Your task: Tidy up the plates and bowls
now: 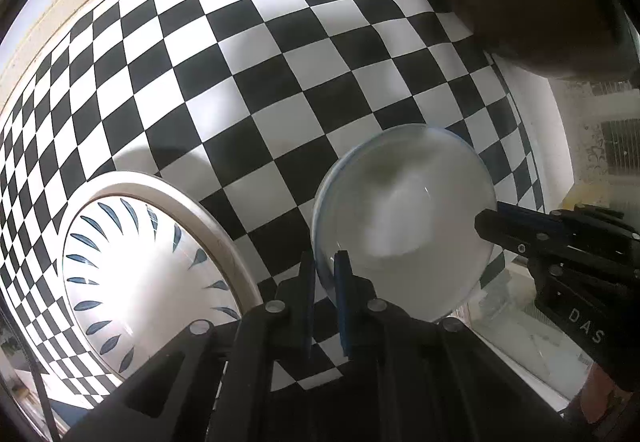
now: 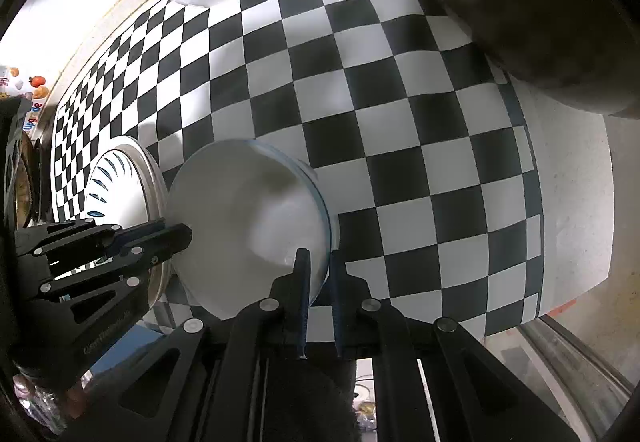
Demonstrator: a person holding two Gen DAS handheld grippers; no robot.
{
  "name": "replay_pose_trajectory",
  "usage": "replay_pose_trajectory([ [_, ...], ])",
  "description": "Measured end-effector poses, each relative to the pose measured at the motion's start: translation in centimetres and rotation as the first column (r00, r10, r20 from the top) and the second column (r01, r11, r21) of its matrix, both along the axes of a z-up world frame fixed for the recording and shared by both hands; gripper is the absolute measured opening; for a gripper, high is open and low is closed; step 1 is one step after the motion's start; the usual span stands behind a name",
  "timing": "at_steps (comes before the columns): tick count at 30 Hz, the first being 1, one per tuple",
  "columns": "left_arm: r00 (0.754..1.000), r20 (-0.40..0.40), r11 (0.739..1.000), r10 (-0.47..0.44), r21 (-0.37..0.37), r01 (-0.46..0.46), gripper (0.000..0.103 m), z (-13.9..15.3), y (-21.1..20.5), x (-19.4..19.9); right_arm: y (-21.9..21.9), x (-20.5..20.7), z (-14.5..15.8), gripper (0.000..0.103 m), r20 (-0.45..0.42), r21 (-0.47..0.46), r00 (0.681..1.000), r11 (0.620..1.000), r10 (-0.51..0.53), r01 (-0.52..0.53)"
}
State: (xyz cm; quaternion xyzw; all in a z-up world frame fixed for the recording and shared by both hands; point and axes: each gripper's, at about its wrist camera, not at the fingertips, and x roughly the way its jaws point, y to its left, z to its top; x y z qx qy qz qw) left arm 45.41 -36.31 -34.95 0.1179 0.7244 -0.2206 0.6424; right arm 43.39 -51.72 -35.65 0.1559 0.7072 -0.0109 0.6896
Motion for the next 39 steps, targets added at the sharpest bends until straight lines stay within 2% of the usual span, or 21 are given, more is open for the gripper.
replay_pose_trajectory([
  [6,1.000,0.000,1.000,0.005,-0.006,-0.005,0.008,0.6,0.3,-0.2,-0.2,0.2,0.0,0.011,-0.009,0.012,1.000,1.000,-0.004,0.004],
  [11,0.999,0.036,0.998,0.032,-0.046,-0.031,0.008,3.3,1.3,0.3,-0.6,0.4,1.4,0.011,0.014,0.036,1.000,0.999,-0.022,0.022],
  [14,0.995,0.066,0.994,0.073,-0.083,-0.067,0.009,5.4,2.2,1.6,-0.4,1.2,3.6,0.011,0.057,0.034,0.998,0.999,-0.009,0.007],
  [17,0.989,0.051,0.981,0.137,-0.145,-0.129,0.021,6.7,3.3,4.1,0.3,3.2,5.6,0.011,0.093,0.048,0.996,0.999,0.016,-0.021],
  [18,0.985,0.042,0.974,0.167,-0.163,-0.158,0.024,6.9,3.8,5.2,0.5,4.2,6.4,0.015,0.108,0.061,0.994,0.998,0.018,-0.025],
  [19,0.981,0.031,0.967,0.194,-0.175,-0.185,0.028,7.1,4.3,6.4,0.6,5.4,6.9,0.028,0.124,0.076,0.992,0.997,0.017,-0.026],
  [20,0.974,0.013,0.958,0.225,-0.185,-0.219,0.029,7.0,4.9,7.7,0.7,6.4,7.3,0.036,0.135,0.085,0.991,0.996,0.010,-0.022],
  [21,0.965,-0.009,0.945,0.264,-0.198,-0.260,0.029,6.8,5.7,9.4,0.7,7.7,7.7,0.053,0.150,0.093,0.989,0.996,0.001,-0.015],
  [22,0.956,-0.023,0.934,0.292,-0.208,-0.290,0.029,6.6,6.2,10.8,0.9,8.9,7.9,0.057,0.165,0.102,0.986,0.995,-0.009,-0.008],
  [24,0.940,-0.045,0.917,0.337,-0.208,-0.339,0.030,5.9,7.1,13.6,1.2,12.0,8.0,0.057,0.183,0.109,0.983,0.994,-0.030,0.010],
  [29,0.889,-0.088,0.864,0.448,-0.212,-0.457,0.041,3.6,9.3,20.4,2.0,19.9,6.0,0.057,0.160,0.134,0.984,0.989,-0.083,0.062],
  [34,0.872,-0.106,0.851,0.477,-0.193,-0.489,0.041,0.7,9.5,24.9,2.9,26.3,1.7,0.057,0.086,0.096,0.993,0.993,-0.079,0.070],
  [37,0.864,-0.134,0.842,0.485,-0.195,-0.502,0.041,-1.3,9.3,26.7,3.0,28.6,-0.8,0.056,0.050,0.101,0.995,0.992,-0.085,0.080],
  [39,0.869,-0.140,0.849,0.475,-0.188,-0.494,0.041,-2.5,8.9,27.5,3.0,29.5,-1.9,0.056,0.038,0.104,0.995,0.991,-0.089,0.085],
])
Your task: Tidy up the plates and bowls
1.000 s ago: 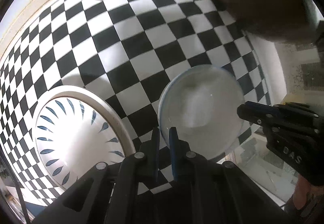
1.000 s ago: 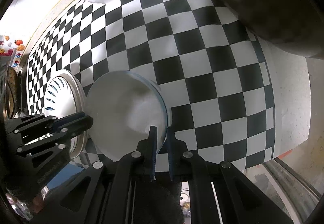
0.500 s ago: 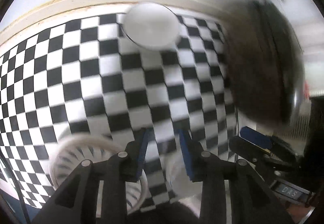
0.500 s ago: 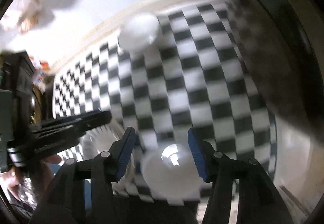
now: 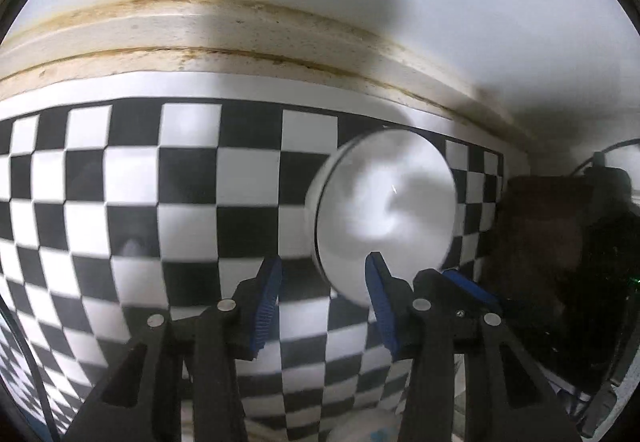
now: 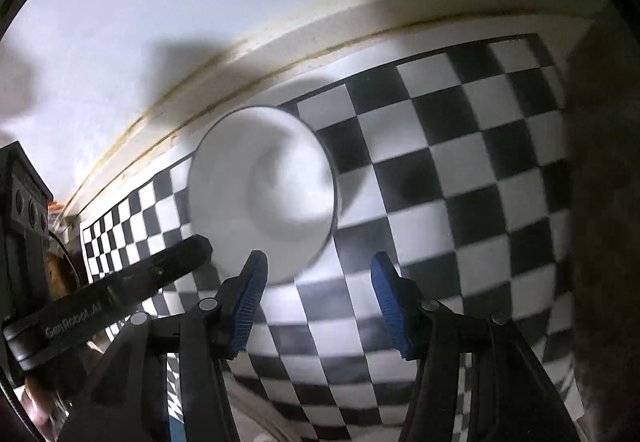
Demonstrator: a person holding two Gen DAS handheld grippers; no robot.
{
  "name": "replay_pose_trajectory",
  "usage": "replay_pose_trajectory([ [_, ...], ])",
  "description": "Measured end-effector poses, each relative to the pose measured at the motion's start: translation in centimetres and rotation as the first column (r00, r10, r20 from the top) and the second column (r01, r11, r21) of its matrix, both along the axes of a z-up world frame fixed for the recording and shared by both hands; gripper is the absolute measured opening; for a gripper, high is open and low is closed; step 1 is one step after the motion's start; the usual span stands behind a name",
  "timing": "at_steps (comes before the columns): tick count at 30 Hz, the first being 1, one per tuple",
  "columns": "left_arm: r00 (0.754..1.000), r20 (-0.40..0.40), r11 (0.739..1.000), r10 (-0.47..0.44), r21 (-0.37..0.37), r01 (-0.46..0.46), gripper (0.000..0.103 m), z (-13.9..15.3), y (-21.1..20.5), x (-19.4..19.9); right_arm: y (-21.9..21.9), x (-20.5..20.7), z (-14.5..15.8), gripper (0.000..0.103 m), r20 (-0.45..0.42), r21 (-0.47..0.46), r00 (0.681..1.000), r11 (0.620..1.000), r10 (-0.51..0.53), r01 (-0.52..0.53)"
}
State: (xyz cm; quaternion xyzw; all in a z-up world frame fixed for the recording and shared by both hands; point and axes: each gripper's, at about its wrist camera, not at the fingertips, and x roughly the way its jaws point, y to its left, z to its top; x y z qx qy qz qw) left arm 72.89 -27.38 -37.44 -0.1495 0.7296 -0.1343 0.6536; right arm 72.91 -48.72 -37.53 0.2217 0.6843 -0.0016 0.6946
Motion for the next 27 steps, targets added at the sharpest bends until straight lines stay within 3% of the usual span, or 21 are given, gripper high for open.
replay_pose_trajectory([
  [10,0.999,0.016,0.998,-0.040,0.045,0.039,0.039,-2.1,-1.3,2.3,0.0,3.2,-2.5,0.036,-0.027,-0.014,1.000,1.000,0.002,-0.002],
  [11,0.999,0.021,0.998,-0.046,0.053,0.045,0.035,-2.2,-1.5,2.5,-0.1,3.4,-2.8,0.034,-0.032,-0.014,0.999,1.000,0.001,-0.001],
  [13,0.998,0.013,0.996,-0.067,0.057,0.066,0.015,-2.6,-2.0,2.7,-0.3,3.9,-3.3,0.027,-0.048,-0.013,0.999,1.000,0.002,-0.002],
  [18,0.993,0.035,0.987,-0.115,0.116,0.110,0.010,-2.7,-3.3,2.5,-0.5,4.0,-3.6,0.009,-0.055,-0.062,0.998,0.998,0.026,-0.029],
  [22,0.992,0.033,0.986,-0.124,0.118,0.120,0.010,-2.5,-3.7,1.6,-0.4,3.3,-3.0,0.008,-0.044,-0.069,0.998,0.997,0.038,-0.041],
  [27,0.985,0.085,0.981,-0.149,0.137,0.136,0.010,-0.2,-4.0,-0.2,1.2,1.7,-0.9,0.008,-0.005,-0.093,0.998,0.993,0.070,-0.070],
])
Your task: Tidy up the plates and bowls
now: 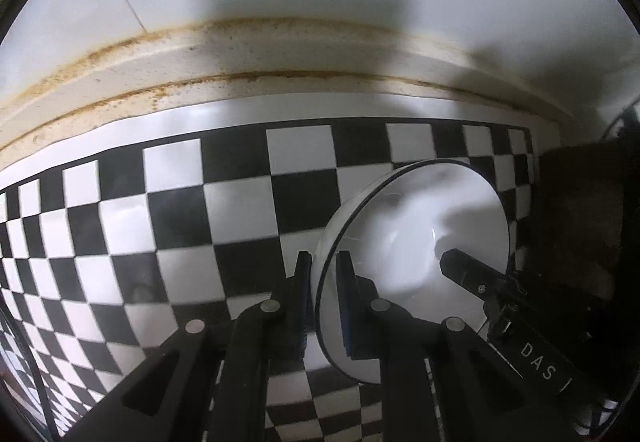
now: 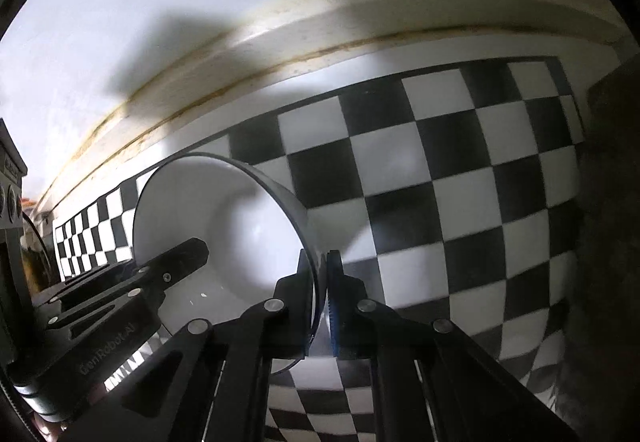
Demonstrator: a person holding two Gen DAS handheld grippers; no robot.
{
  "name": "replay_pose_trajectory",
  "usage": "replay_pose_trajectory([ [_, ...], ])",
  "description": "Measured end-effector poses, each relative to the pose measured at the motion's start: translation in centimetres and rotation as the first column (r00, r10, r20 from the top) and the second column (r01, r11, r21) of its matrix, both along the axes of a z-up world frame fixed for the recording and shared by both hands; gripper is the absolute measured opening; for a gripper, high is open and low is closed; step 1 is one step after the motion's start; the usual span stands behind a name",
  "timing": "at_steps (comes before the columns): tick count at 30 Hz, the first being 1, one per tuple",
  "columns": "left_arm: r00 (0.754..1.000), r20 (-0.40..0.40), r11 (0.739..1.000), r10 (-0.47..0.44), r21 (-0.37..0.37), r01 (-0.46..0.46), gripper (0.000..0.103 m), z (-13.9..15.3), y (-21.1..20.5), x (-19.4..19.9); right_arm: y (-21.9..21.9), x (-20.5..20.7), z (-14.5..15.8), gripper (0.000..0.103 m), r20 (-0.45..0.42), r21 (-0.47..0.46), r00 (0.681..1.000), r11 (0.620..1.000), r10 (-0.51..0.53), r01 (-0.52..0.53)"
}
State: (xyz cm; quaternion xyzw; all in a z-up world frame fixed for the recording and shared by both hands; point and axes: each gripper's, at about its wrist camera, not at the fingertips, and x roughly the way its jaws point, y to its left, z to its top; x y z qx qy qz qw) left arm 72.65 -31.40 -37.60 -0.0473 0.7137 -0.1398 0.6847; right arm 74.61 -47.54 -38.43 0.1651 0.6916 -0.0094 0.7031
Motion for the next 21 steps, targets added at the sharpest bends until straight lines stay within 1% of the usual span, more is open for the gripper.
replay_pose_trajectory([
  [7,0.994,0.100,0.999,-0.042,0.019,0.040,0.010,5.8,0.5,-3.9,1.7,-4.0,4.8,0.008,0.069,-0.010,0.997,1.000,0.029,-0.028],
  [10,0.989,0.135,0.998,-0.057,0.014,0.056,0.010,8.2,0.5,-5.9,1.7,-6.2,7.2,0.008,0.099,-0.011,0.995,1.000,0.030,-0.029],
  [13,0.984,0.162,0.997,-0.075,-0.003,0.077,0.010,10.6,0.6,-8.2,1.8,-9.2,9.8,0.008,0.132,-0.008,0.991,1.000,0.018,-0.017],
  [15,0.979,0.180,0.995,-0.097,-0.013,0.101,0.010,12.3,1.7,-9.8,1.6,-11.4,11.6,0.008,0.150,-0.010,0.989,1.000,0.008,-0.007],
  [17,0.973,0.198,0.992,-0.114,-0.024,0.121,0.010,13.8,1.8,-11.7,1.5,-13.6,13.3,0.008,0.168,-0.014,0.986,1.000,-0.005,0.007],
  [21,0.962,0.222,0.984,-0.161,-0.038,0.173,0.010,15.3,0.9,-15.2,1.0,-18.5,15.7,0.008,0.191,-0.023,0.981,0.999,-0.041,0.046],
])
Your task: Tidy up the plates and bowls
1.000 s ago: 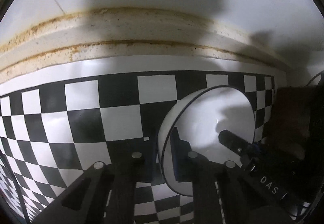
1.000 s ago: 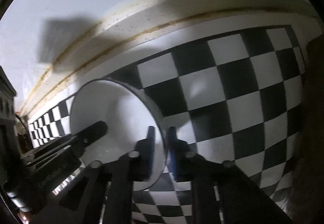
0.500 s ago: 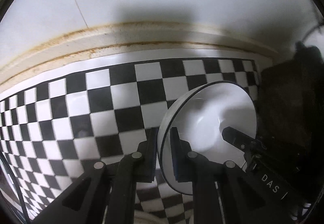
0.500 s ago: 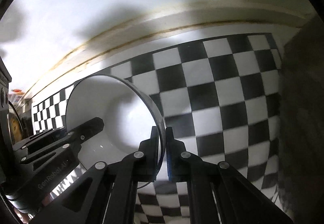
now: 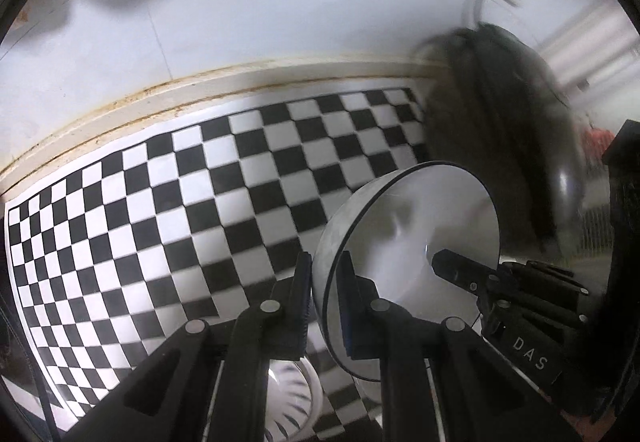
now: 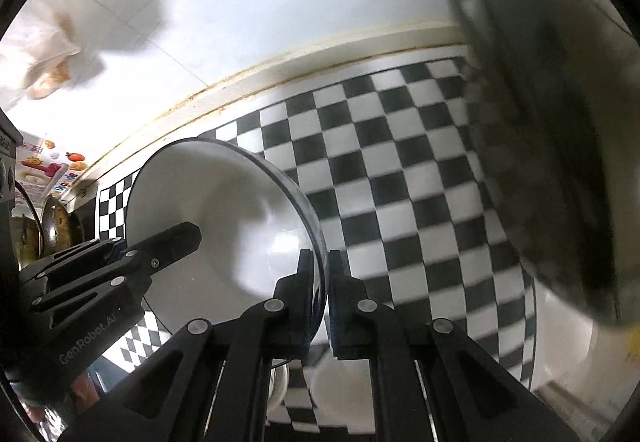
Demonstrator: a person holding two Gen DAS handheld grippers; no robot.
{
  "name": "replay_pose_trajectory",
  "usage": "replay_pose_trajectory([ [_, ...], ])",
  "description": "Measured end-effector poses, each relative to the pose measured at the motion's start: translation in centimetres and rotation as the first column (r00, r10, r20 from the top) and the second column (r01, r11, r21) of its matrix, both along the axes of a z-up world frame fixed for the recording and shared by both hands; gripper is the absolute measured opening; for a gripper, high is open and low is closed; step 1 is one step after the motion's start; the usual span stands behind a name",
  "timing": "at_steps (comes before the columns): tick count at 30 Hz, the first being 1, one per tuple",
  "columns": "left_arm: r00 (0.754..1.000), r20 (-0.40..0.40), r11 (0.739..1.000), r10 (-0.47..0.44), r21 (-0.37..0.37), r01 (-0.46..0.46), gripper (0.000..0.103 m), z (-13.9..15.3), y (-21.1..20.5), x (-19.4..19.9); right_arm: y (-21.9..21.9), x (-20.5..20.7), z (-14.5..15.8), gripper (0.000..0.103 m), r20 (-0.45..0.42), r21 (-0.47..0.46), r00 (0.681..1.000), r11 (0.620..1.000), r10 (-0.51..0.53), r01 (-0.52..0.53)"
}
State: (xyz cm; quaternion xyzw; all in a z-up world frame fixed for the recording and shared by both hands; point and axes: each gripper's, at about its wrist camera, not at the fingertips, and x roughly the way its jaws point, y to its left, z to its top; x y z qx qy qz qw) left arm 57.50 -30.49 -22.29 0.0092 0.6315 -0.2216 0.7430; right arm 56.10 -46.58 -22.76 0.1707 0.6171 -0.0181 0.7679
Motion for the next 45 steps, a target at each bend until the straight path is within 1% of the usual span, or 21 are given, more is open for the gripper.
replay_pose_trajectory([
  [2,0.999,-0.002,0.999,-0.033,-0.008,0.033,0.010,0.3,-0.5,-2.0,-0.2,-2.4,0.6,0.008,0.006,-0.004,1.000,1.000,-0.021,0.021],
  [4,0.998,-0.007,0.998,-0.058,-0.012,0.058,0.010,0.0,-1.1,-3.5,-0.5,-5.2,0.8,0.008,0.003,-0.004,0.999,0.999,-0.049,0.049],
  [7,0.995,-0.025,0.995,-0.101,-0.010,0.101,0.010,-0.6,-1.7,-6.3,-0.8,-8.8,0.2,0.008,-0.013,-0.006,0.997,0.997,-0.079,0.079],
  [9,0.991,-0.047,0.992,-0.123,-0.007,0.123,0.010,-1.5,-2.2,-7.9,-1.1,-10.8,-0.7,0.008,-0.035,-0.007,0.995,0.995,-0.097,0.096],
  [13,0.984,-0.110,0.990,-0.141,0.000,0.142,0.010,-4.0,-3.1,-10.0,-1.9,-13.0,-3.5,0.008,-0.083,0.008,0.989,0.992,-0.124,0.126],
  [15,0.980,-0.136,0.988,-0.148,0.020,0.152,0.010,-5.3,-3.7,-11.0,-2.2,-13.7,-4.9,0.008,-0.102,0.014,0.987,0.992,-0.127,0.129],
  [18,0.976,-0.165,0.988,-0.142,0.043,0.151,0.010,-7.3,-4.2,-12.1,-2.5,-14.1,-6.8,0.008,-0.123,0.009,0.986,0.994,-0.110,0.112],
  [22,0.973,-0.208,0.991,-0.102,0.069,0.119,0.010,-9.5,-4.3,-12.8,-2.9,-13.7,-9.5,0.008,-0.159,0.026,0.984,0.996,-0.076,0.081],
  [25,0.975,-0.205,0.990,-0.086,0.089,0.106,0.010,-10.3,-4.5,-13.1,-3.1,-13.6,-10.5,0.008,-0.162,0.030,0.985,0.998,-0.055,0.061],
  [27,0.978,-0.194,0.990,-0.073,0.105,0.095,0.010,-10.3,-4.7,-13.0,-3.2,-13.4,-11.1,0.008,-0.166,0.034,0.985,0.998,-0.045,0.051],
  [32,0.984,-0.174,0.989,-0.045,0.131,0.068,0.010,-10.2,-4.9,-12.8,-3.1,-12.6,-12.1,0.008,-0.189,0.039,0.982,0.999,-0.009,0.016],
  [33,0.984,-0.170,0.989,-0.042,0.135,0.066,0.010,-10.1,-4.9,-12.8,-3.1,-12.5,-12.3,0.008,-0.195,0.038,0.981,0.999,-0.003,0.011],
  [34,0.986,-0.165,0.988,-0.039,0.143,0.063,0.010,-10.1,-5.0,-12.7,-3.1,-12.4,-12.3,0.011,-0.194,0.046,0.981,0.999,0.000,0.009],
  [41,0.988,-0.154,0.983,-0.026,0.174,0.053,0.010,-10.2,-5.2,-12.7,-3.4,-11.7,-12.2,0.013,-0.198,0.067,0.980,0.998,0.022,-0.009],
  [44,0.987,-0.160,0.983,-0.021,0.174,0.049,0.010,-10.3,-5.1,-12.7,-3.7,-11.8,-11.8,0.014,-0.199,0.077,0.980,0.997,0.020,-0.005],
  [45,0.987,-0.162,0.984,-0.016,0.174,0.044,0.010,-10.4,-5.0,-12.6,-3.9,-11.8,-11.5,0.015,-0.193,0.080,0.981,0.997,0.022,-0.007],
])
